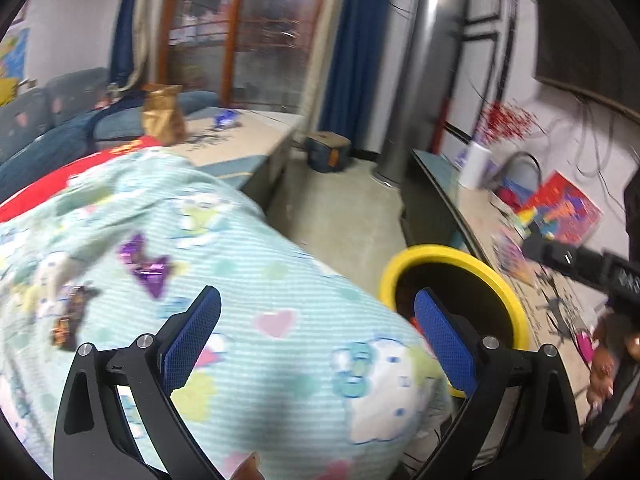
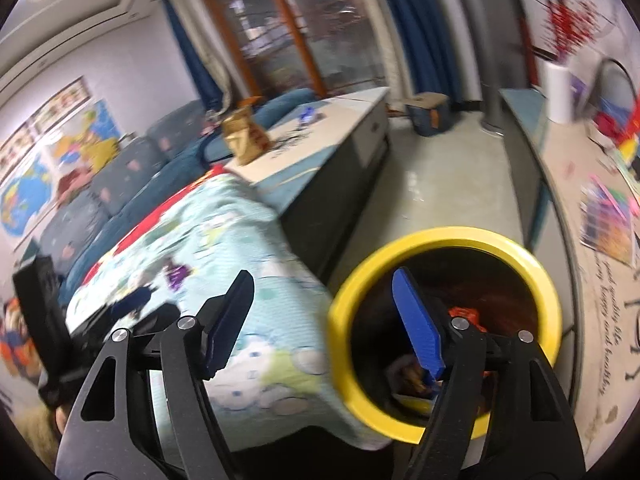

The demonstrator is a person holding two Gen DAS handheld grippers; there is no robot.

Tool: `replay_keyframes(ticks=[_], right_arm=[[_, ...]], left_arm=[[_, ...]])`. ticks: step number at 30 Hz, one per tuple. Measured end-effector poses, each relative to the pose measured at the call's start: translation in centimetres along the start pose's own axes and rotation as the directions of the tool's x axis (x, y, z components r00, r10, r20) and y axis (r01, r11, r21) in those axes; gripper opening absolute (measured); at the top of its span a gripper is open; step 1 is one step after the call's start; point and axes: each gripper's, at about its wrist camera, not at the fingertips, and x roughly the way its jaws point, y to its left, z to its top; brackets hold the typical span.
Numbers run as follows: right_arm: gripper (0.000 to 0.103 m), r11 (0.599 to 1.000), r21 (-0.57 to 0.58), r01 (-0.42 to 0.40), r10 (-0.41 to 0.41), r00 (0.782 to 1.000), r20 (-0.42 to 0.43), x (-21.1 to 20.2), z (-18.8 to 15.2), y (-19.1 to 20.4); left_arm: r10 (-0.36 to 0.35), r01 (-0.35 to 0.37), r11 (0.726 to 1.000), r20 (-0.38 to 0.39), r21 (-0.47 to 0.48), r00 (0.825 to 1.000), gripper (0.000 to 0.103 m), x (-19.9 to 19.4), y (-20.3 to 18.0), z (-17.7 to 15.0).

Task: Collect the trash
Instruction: 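Move both tools back over the last candy wrappers on the bed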

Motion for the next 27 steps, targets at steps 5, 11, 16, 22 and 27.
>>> replay_keyframes(ticks=[5, 11, 16, 22, 27], right_arm=[[0.066, 0.997, -0.053, -0.052, 0.052, 0.999, -0.014, 0.3, -0.3, 3.2], [0.068, 0.988, -0.115, -0.102, 0.098, 0.994, -0.039, 1.0, -0.8, 6.2], [0.068, 0.975, -0.168, -0.149, 0.137, 0.987, -0.081, 2.6, -1.4, 9.1], [0.068, 0.949, -0.229, -0.216, 0.187, 0.972, -0.143, 5.8, -1.9, 12.9], [0.068, 0.934, -0.256, -0.251, 0.194, 0.954, -0.227, 10.2, -1.6, 15.2]], left_arm=[[0.062, -0.061, 0.997, 0.036, -0.049, 0.997, 0.095, -1.7, 3.0, 0.4], [0.134, -0.127, 0.986, 0.056, -0.108, 0.989, 0.095, -3.6, 6.6, 0.2], [0.197, -0.187, 0.968, 0.044, -0.169, 0.979, 0.095, -4.6, 10.2, -0.3], [0.258, -0.250, 0.943, 0.007, -0.220, 0.966, 0.095, -5.4, 14.5, -1.0], [0.239, -0.248, 0.931, -0.068, -0.266, 0.969, 0.078, -4.8, 17.4, -1.9]])
